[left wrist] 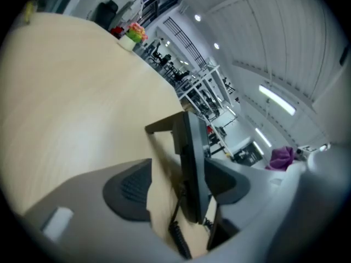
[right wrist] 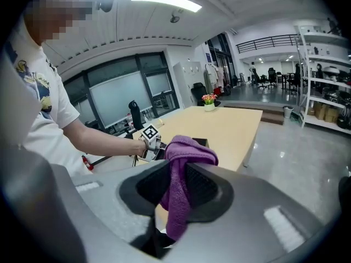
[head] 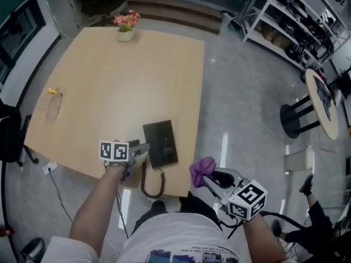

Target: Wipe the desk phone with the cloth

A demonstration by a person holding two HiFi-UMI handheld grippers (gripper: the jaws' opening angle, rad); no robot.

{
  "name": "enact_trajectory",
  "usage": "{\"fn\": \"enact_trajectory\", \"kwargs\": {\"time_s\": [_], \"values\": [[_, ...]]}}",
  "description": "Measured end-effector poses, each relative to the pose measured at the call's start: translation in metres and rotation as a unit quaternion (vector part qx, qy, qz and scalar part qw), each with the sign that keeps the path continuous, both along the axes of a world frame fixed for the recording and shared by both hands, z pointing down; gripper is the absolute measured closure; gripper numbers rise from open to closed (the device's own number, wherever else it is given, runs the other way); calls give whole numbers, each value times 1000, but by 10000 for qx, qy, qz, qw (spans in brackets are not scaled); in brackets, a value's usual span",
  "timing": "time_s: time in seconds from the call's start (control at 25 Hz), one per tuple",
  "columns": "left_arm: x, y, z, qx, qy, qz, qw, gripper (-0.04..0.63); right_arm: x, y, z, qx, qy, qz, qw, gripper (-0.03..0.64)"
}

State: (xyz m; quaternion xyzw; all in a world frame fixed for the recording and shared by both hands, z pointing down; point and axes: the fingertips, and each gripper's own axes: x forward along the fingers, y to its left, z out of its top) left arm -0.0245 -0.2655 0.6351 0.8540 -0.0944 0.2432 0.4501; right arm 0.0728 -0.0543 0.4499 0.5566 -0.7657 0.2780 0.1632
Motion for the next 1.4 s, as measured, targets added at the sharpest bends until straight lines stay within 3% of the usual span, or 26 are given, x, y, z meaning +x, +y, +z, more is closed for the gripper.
{"fn": "enact_trajectory", "kwargs": {"time_s": [0.16,0.28,0.48,0.6,0.84,1.04,1.4], "values": [[-51,3,-6,790,-380,-589,9944,297,-11,9,15,-108,233,-337,9991,528],[-81,33,-27,1322,-454,-745,9874,352,-17,9,20,-5,378,-671,9970,528],[-114,113,-46,2038,-1088,-730,9702,476,-20,31,21,328,409,-1172,9917,528],[-115,162,-57,2116,-1259,-924,9648,591,-19,59,22,454,417,-1471,9872,528],[-78,279,-93,2078,-783,-932,9706,592,-20,126,44,519,326,-1954,9788,528],[-55,363,-132,2492,-428,-602,9656,592,-30,176,44,514,200,-2301,9716,528],[-69,419,-176,2780,15,-336,9600,591,-74,224,22,843,423,-2421,9657,528]]}}
